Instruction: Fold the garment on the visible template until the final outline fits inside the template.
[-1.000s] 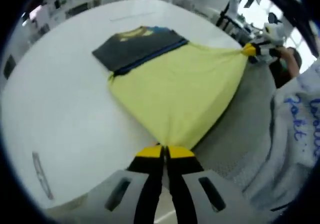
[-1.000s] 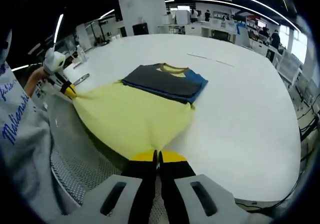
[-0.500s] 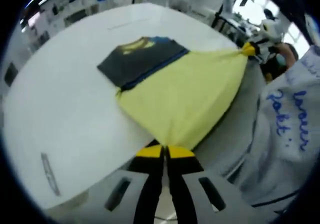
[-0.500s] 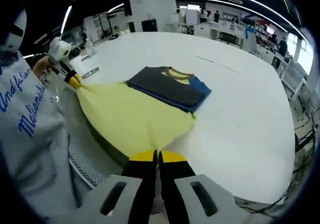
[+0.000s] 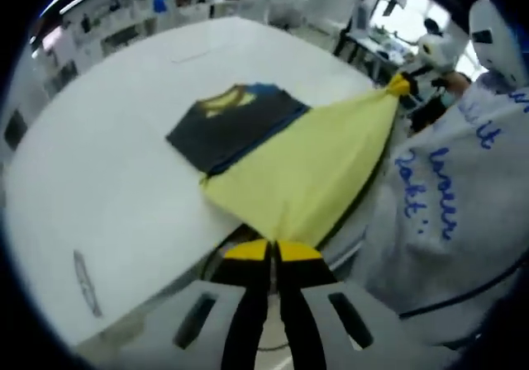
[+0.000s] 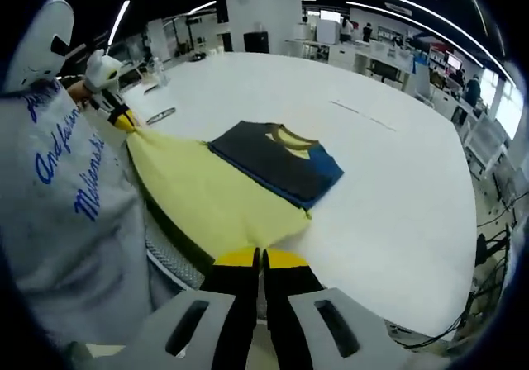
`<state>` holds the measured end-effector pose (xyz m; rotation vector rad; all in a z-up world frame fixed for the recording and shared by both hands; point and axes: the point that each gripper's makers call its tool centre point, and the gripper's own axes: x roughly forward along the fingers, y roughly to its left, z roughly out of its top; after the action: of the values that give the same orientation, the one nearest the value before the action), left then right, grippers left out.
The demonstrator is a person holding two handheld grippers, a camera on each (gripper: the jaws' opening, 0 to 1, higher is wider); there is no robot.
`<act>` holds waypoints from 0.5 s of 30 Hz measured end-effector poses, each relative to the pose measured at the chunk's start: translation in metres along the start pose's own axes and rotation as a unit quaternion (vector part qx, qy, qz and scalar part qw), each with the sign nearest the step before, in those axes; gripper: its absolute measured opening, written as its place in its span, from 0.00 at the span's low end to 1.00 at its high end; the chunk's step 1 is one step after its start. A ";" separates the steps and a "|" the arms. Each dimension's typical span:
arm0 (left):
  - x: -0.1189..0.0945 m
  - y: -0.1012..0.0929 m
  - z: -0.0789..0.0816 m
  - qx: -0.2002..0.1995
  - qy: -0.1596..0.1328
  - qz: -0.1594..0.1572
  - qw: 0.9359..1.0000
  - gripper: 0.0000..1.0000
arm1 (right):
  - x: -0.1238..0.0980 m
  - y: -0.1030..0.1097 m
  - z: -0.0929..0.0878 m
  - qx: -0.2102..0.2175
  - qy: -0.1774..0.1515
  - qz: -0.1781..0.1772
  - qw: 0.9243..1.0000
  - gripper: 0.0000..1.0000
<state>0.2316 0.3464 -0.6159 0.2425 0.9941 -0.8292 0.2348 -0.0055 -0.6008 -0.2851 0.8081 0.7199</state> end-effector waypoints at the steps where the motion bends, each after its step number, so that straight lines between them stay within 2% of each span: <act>1: -0.003 -0.002 0.000 0.004 0.002 0.001 1.000 0.00 | -0.001 0.001 0.000 0.001 0.000 0.001 1.000 0.02; 8: -0.013 -0.020 -0.008 0.017 0.018 -0.011 1.000 0.00 | -0.022 0.016 0.001 -0.007 0.002 0.012 1.000 0.02; 15: -0.018 -0.030 -0.012 0.028 0.023 -0.014 0.999 0.00 | -0.028 0.025 0.003 -0.026 0.012 0.024 0.999 0.02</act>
<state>0.1979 0.3418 -0.6022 0.2983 1.0195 -0.8810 0.2067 0.0008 -0.5769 -0.3223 0.8218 0.7847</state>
